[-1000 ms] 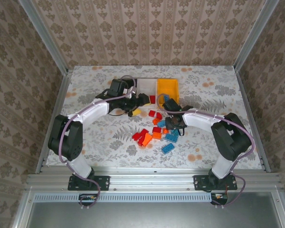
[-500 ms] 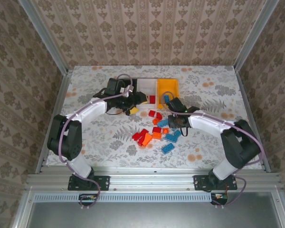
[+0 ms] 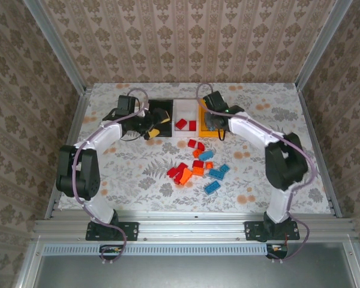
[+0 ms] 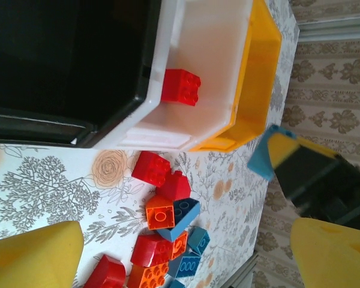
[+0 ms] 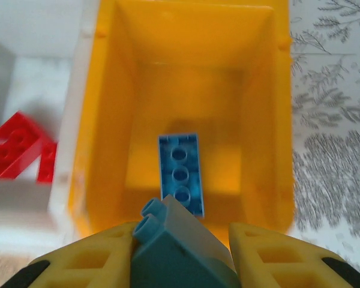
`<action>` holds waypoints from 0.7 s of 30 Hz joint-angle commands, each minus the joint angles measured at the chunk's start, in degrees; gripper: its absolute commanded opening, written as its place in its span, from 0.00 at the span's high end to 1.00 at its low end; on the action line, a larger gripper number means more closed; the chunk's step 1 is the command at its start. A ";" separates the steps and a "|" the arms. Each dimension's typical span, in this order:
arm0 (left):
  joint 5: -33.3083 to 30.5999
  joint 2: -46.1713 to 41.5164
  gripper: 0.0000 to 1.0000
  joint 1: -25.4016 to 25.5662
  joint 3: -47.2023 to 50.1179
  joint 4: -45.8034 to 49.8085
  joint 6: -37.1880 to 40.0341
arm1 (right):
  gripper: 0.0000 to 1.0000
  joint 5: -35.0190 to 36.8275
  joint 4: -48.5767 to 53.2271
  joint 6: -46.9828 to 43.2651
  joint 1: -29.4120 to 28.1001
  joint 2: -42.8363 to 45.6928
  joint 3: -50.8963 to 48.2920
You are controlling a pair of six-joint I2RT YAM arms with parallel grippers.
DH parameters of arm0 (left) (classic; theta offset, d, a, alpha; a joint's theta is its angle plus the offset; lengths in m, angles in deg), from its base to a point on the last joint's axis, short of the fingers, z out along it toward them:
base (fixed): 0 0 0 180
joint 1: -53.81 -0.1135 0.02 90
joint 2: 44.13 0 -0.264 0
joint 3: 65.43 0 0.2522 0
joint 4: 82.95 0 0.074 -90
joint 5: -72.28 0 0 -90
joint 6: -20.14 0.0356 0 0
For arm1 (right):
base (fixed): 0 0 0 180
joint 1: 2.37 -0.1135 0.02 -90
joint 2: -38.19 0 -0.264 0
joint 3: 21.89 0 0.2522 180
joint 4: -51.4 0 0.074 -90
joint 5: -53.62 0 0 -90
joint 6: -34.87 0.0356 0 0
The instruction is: Sort the legos into containers by color
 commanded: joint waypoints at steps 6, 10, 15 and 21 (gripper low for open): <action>0.16 0.00 0.09 -0.50 -1.40 0.70 1.40 | 0.56 0.69 8.30 -3.24 1.04 -12.74 15.06; 0.44 -0.07 0.09 -0.50 -1.43 0.40 1.20 | 0.47 -0.10 8.22 -3.29 0.78 -10.45 15.21; 0.70 -0.13 0.08 0.32 -1.34 0.18 0.82 | 0.42 0.56 7.09 -2.94 0.08 -3.65 11.91; 0.17 0.04 0.08 3.32 -1.95 1.56 1.88 | 0.41 -0.30 2.05 0.53 -4.78 7.85 -2.35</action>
